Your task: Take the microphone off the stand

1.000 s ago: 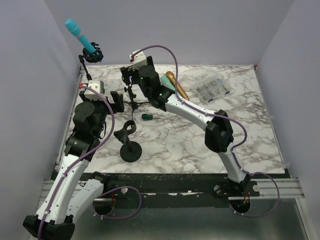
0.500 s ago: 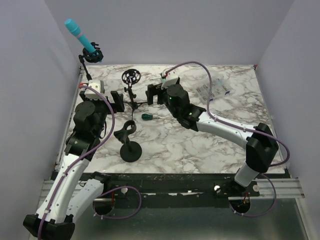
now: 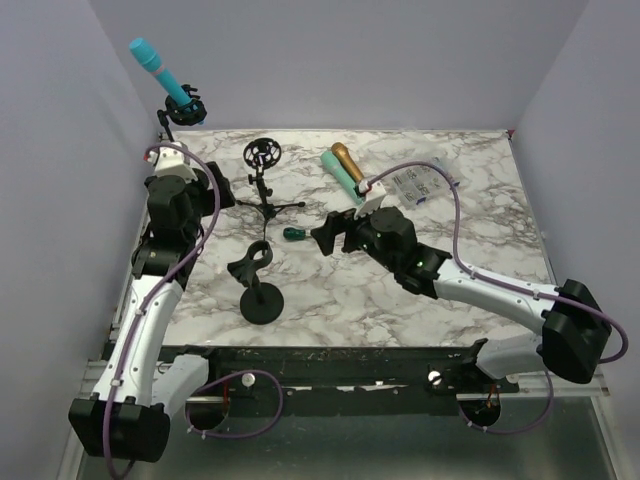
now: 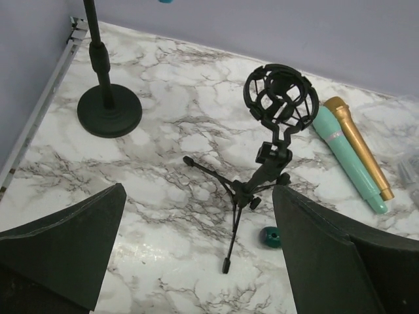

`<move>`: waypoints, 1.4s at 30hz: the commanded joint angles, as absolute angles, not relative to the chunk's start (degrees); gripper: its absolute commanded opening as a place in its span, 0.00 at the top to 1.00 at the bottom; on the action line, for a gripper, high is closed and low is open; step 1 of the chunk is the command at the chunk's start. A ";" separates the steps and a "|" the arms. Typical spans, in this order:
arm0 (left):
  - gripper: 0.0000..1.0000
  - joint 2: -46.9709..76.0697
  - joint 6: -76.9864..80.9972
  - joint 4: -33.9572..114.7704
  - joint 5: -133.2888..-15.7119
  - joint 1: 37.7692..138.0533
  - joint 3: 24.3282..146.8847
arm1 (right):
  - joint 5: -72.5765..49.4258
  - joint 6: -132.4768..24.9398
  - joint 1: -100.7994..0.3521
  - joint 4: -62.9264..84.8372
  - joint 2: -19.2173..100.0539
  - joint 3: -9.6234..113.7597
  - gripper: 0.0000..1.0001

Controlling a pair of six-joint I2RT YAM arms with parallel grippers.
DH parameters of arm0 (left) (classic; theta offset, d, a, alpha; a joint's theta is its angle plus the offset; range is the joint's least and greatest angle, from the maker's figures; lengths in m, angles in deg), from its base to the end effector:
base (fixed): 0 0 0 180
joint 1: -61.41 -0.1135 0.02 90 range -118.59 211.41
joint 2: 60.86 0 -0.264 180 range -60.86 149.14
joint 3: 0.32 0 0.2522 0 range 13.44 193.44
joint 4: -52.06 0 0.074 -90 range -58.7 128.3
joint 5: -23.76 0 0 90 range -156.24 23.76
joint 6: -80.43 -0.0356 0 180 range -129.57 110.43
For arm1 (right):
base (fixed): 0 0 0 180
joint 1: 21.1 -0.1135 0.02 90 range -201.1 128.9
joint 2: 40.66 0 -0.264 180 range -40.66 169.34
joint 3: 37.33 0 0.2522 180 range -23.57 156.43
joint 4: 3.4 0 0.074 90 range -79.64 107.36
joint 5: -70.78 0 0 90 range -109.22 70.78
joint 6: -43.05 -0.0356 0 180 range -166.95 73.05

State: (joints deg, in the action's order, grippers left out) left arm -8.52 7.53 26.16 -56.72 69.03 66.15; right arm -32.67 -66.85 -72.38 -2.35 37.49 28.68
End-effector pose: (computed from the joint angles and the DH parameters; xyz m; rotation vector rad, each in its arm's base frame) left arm 0.2090 -0.0220 0.3618 -0.2660 1.7562 -0.1643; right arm 0.2054 0.2430 0.2940 -0.3317 1.8161 0.6718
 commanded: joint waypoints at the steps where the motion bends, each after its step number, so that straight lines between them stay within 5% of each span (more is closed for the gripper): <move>1: 0.01 -5.69 15.50 22.45 -64.88 64.45 73.65 | -25.77 -69.00 -72.35 -5.13 35.07 23.58 0.02; 11: 0.01 3.26 25.93 26.28 -75.09 51.49 87.31 | -26.50 -65.88 -72.35 -7.79 33.79 18.69 0.02; 24: 0.06 24.51 25.54 36.19 -76.25 48.40 105.58 | -30.38 -64.63 -72.37 -13.06 30.50 13.26 0.01; 37: 0.15 39.44 25.19 44.08 -69.52 47.59 114.22 | -29.47 -63.48 -72.28 -14.02 32.22 12.12 0.01; 42: 0.26 45.31 25.76 42.75 -70.03 47.07 119.71 | -31.22 -62.88 -72.25 -9.98 32.14 13.59 0.01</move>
State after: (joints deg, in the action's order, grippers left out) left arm 41.66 25.50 40.85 -71.52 47.96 114.47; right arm -28.87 -64.23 -72.38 -12.56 31.78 12.90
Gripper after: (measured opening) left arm 0.802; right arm 0.991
